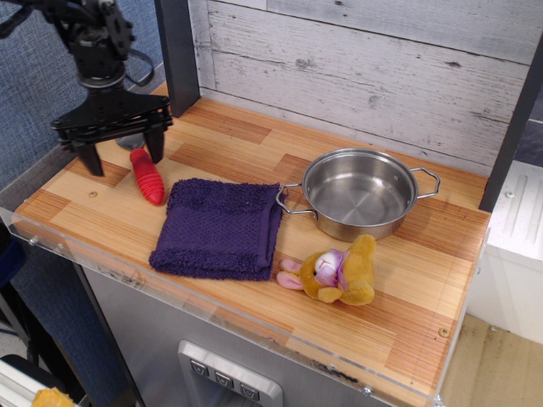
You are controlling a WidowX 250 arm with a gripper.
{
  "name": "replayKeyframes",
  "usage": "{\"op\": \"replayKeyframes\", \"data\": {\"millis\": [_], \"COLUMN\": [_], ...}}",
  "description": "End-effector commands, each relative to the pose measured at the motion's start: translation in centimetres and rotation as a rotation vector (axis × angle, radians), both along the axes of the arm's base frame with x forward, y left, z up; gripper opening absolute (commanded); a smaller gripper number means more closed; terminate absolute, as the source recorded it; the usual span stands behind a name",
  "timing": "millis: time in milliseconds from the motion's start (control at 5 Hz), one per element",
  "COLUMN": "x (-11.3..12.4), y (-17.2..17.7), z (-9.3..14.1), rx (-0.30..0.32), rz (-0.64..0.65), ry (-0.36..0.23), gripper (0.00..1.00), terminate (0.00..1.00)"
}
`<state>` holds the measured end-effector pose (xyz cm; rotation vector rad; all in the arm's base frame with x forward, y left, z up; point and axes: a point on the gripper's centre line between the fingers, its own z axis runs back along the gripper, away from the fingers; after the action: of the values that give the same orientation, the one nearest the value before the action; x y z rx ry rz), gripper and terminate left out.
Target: Put the red spoon above the purple cloth
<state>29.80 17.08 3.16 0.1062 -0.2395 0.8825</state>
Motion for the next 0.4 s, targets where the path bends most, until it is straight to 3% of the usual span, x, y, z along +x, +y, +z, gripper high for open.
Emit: {"op": "replayKeyframes", "data": {"millis": [0,200], "x": [1.64,1.24], "y": [-2.18,-1.88], "z": [-0.76,-0.43], "rx": [-0.001,0.033], "rz": [-0.018,-0.027], "ry": [-0.031,0.008], "gripper": [1.0,0.0], "terminate": [0.0,0.0]}}
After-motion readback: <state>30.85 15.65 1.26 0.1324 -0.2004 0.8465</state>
